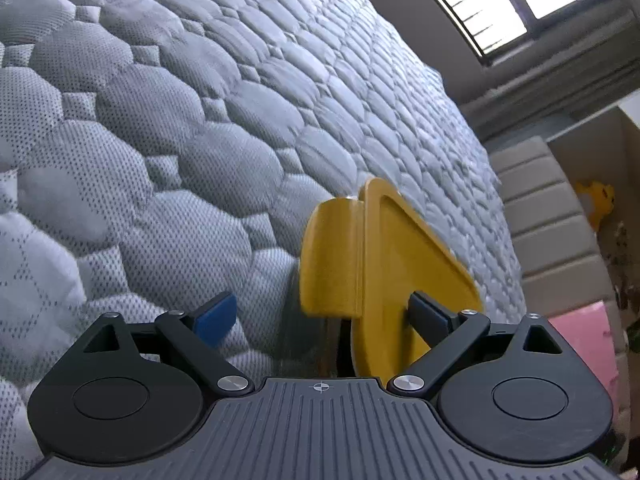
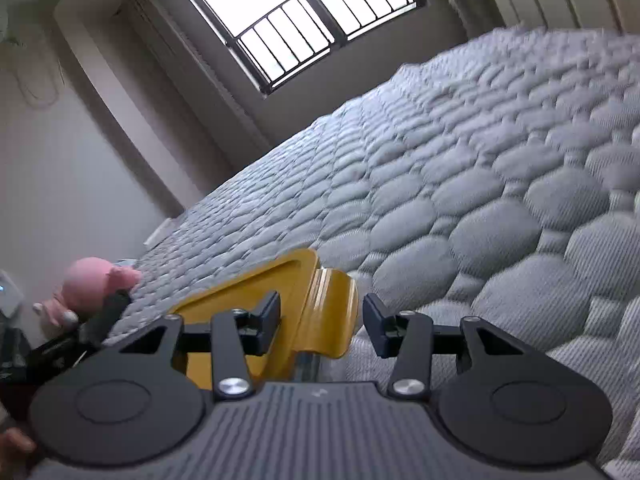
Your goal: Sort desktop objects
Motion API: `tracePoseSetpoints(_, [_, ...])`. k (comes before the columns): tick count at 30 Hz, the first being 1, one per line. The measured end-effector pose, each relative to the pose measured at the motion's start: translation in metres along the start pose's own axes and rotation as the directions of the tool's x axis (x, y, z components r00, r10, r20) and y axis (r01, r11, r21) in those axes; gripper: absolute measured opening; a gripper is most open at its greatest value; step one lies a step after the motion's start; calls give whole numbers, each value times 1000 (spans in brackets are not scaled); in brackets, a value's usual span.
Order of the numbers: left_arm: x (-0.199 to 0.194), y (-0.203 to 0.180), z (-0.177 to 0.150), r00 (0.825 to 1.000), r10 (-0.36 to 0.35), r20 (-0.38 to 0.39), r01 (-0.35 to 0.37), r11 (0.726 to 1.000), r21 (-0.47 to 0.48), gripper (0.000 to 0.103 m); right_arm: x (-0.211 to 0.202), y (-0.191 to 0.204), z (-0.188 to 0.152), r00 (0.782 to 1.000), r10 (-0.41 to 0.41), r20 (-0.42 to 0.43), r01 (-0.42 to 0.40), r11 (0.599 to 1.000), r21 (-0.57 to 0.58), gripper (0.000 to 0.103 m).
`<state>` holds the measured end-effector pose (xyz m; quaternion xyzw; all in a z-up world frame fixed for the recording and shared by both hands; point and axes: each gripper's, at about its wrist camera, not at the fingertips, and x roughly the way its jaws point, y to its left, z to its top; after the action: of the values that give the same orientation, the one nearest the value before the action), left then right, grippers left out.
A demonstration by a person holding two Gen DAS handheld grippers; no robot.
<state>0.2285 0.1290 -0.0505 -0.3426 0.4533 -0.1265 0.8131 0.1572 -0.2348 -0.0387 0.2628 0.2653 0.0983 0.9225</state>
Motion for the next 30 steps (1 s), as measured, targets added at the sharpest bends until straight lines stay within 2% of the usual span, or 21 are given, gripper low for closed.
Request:
tracePoseSetpoints(4, [-2, 0, -3, 1000, -5, -3, 5, 1000, 5, 97, 3, 11, 4, 999, -43, 25, 45, 997, -68, 45])
tracePoseSetpoints(7, [-3, 1, -2, 1000, -12, 0, 12, 1000, -3, 96, 2, 13, 5, 999, -47, 19, 48, 994, -95, 46])
tracePoseSetpoints(9, [-6, 1, 0, 1000, -17, 11, 17, 1000, -3, 96, -5, 13, 6, 998, -50, 37, 53, 993, -101, 52])
tracePoseSetpoints(13, [-34, -6, 3, 993, -57, 100, 55, 998, 19, 96, -27, 7, 8, 993, -53, 110, 61, 996, -71, 54])
tracePoseSetpoints(17, [-65, -18, 3, 976, -129, 175, 126, 992, 29, 97, -48, 18, 10, 989, 27, 145, -14, 996, -85, 49])
tracePoseSetpoints(20, [-70, -33, 0, 967, -207, 151, 202, 978, 45, 98, -49, 37, 6, 987, 88, 132, -66, 985, -156, 49])
tracePoseSetpoints(22, [-63, -42, -6, 966, -239, 97, 235, 970, 57, 98, -44, 49, 2, 988, 100, 120, -74, 976, -204, 49])
tracePoseSetpoints(24, [-53, -47, -9, 968, -240, 71, 236, 970, 61, 98, -35, 56, -3, 992, 87, 96, -63, 972, -227, 49])
tracePoseSetpoints(26, [-42, -47, -9, 972, -227, 62, 223, 973, 60, 98, -24, 54, -10, 996, 84, 34, -77, 979, -190, 49])
tracePoseSetpoints(28, [-33, -44, -4, 971, -233, 57, 230, 972, 47, 98, -23, 52, -20, 994, 109, 25, -104, 980, -169, 46])
tracePoseSetpoints(30, [-28, -42, -1, 970, -237, 56, 235, 971, 45, 98, -27, 57, -28, 994, 105, 36, -95, 972, -217, 47])
